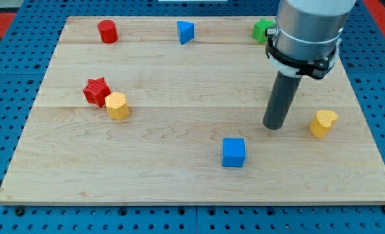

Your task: Place the yellow heart parallel to the blue cube

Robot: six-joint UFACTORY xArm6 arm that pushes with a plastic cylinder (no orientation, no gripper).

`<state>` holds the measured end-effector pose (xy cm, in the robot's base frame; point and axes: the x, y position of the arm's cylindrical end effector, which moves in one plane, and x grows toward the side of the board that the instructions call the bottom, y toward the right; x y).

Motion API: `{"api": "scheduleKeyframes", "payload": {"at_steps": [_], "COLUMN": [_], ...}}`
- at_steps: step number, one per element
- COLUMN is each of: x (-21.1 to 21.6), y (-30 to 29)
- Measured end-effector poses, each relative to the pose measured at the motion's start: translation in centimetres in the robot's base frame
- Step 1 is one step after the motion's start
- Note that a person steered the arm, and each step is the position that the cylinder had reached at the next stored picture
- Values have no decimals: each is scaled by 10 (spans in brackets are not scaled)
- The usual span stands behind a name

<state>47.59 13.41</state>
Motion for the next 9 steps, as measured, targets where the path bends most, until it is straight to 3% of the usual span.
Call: {"api": "scheduleKeyframes", "payload": {"at_steps": [4,5,6,7,8,9], "x": [-9,13,15,5,38,45], "y": [110,80,101,163,184,112]}}
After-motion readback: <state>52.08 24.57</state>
